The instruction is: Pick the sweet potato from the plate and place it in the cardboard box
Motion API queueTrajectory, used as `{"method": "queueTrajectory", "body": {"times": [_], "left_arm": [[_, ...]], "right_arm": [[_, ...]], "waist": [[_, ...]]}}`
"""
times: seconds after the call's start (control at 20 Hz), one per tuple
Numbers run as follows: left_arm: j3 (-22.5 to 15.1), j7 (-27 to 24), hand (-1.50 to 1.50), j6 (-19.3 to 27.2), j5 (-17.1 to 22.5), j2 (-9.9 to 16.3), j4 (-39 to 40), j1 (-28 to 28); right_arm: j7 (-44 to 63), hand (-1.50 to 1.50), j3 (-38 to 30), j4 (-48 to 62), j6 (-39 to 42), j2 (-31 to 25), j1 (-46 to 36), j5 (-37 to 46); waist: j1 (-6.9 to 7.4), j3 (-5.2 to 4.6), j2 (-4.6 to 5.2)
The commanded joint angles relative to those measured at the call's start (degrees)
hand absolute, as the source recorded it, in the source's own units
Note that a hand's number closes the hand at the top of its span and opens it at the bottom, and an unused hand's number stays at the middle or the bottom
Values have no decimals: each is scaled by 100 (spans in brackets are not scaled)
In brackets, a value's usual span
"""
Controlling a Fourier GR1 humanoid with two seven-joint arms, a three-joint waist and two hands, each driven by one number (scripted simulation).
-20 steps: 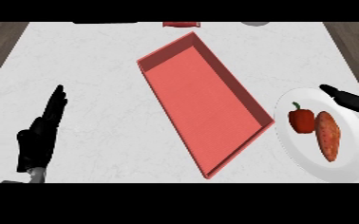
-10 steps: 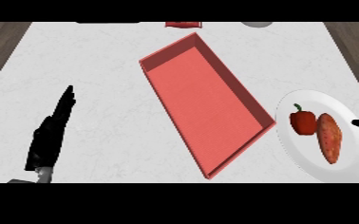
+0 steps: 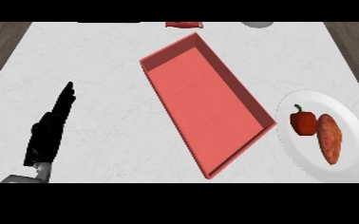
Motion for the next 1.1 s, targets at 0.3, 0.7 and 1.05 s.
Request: {"method": "queueTrajectory", "body": {"times": [0.3, 0.7, 1.05], "left_arm": [[140, 34, 0, -67, -158, -132, -270, 267], [82, 563, 0, -18, -743, -571, -294, -68], [424, 537, 0, -368, -807, -692, -307, -91]], "right_arm": [[2358, -150, 493, -1769, 603, 119, 172, 177], [2456, -150, 528, -1237, 471, 1074, -84, 1309], [2511, -150, 127, -963, 859, 1361, -96, 1729]], "waist": [[-4, 10, -19], [16, 17, 0], [14, 17, 0]]}}
